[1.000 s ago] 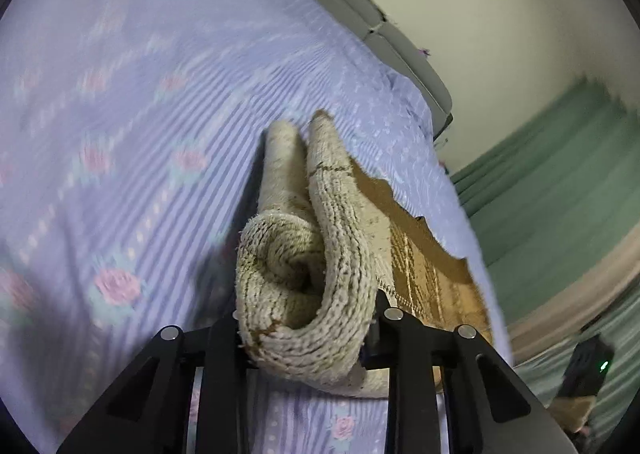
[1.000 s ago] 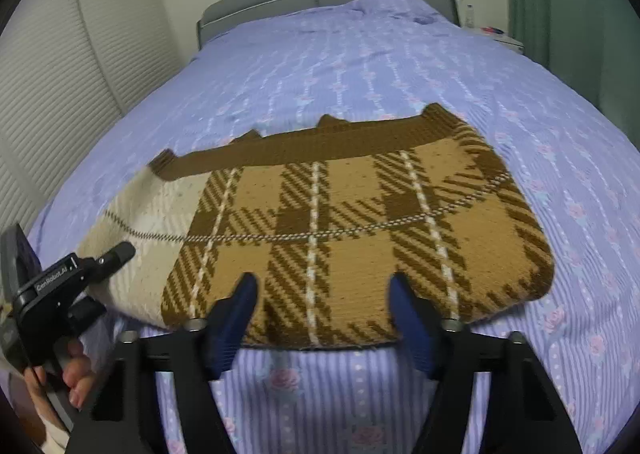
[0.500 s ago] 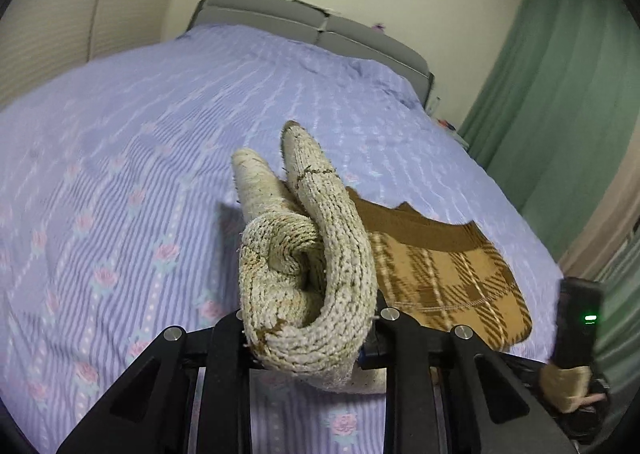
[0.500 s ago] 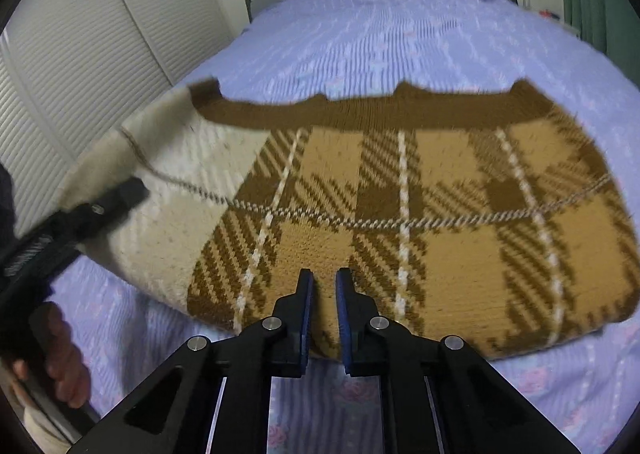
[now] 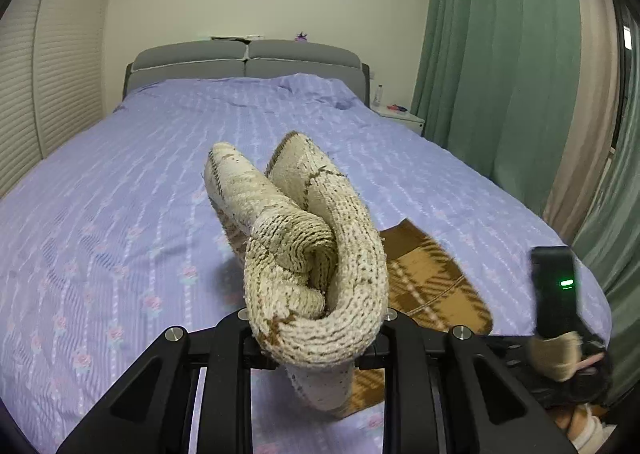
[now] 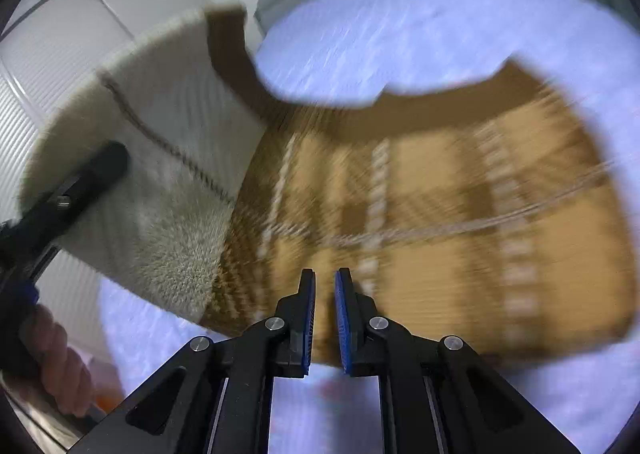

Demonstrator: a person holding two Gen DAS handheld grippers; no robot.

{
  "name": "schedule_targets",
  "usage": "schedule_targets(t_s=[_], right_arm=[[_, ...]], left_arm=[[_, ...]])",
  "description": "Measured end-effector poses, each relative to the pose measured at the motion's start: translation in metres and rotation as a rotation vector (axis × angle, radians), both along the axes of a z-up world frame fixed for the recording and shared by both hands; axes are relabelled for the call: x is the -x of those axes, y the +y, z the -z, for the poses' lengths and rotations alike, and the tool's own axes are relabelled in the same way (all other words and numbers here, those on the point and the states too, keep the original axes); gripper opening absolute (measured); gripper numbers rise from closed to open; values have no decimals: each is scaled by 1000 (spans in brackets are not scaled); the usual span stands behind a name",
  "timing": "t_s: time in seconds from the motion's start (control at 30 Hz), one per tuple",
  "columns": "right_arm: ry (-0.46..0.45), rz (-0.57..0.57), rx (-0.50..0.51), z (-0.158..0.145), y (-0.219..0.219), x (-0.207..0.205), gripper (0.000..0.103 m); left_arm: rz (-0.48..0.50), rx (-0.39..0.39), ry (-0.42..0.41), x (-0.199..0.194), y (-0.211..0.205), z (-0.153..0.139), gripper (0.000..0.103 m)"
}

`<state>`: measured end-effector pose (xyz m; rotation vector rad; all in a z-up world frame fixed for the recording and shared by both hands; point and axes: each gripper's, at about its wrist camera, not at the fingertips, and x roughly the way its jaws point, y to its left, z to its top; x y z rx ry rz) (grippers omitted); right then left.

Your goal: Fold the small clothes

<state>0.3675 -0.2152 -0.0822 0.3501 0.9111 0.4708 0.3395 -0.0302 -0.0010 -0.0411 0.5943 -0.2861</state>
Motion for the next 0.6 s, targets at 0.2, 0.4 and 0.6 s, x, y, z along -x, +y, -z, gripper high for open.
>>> schedule_targets(t_s=[0.2, 0.4, 0.6], right_arm=[[-3, 16, 13, -13, -44, -3, 13], [57, -117, -16, 0, 8, -40, 13], [161, -85, -105, 23, 24, -79, 13]], left_arm=[[-35, 12, 10, -9, -7, -6, 25], [-24, 45, 41, -20, -3, -11, 24], [9, 2, 46, -22, -11, -10, 25]])
